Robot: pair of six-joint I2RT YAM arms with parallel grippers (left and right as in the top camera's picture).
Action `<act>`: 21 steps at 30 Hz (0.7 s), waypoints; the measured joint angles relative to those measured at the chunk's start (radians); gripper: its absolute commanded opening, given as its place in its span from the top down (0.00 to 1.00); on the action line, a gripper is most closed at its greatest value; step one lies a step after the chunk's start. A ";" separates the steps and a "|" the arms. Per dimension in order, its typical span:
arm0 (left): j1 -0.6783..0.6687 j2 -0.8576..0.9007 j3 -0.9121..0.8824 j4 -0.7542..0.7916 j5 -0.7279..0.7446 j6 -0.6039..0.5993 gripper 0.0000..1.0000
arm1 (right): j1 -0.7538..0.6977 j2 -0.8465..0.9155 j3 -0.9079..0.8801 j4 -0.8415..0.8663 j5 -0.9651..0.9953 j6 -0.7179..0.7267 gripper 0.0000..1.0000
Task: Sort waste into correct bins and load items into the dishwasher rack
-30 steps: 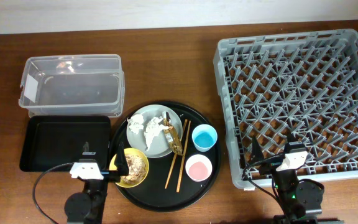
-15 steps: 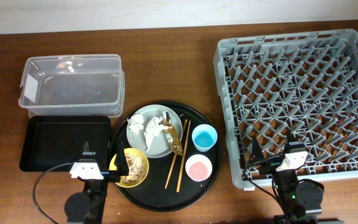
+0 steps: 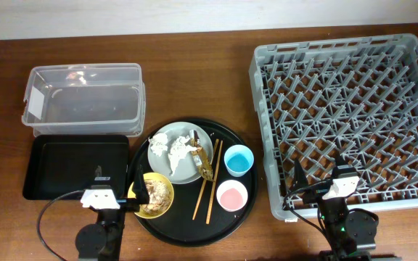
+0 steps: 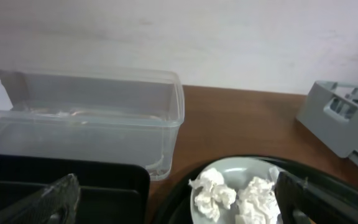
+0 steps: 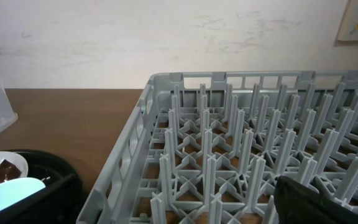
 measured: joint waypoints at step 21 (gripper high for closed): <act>0.000 1.048 0.970 -0.860 0.124 0.003 0.01 | 0.000 0.815 0.922 -0.943 -0.012 0.019 0.01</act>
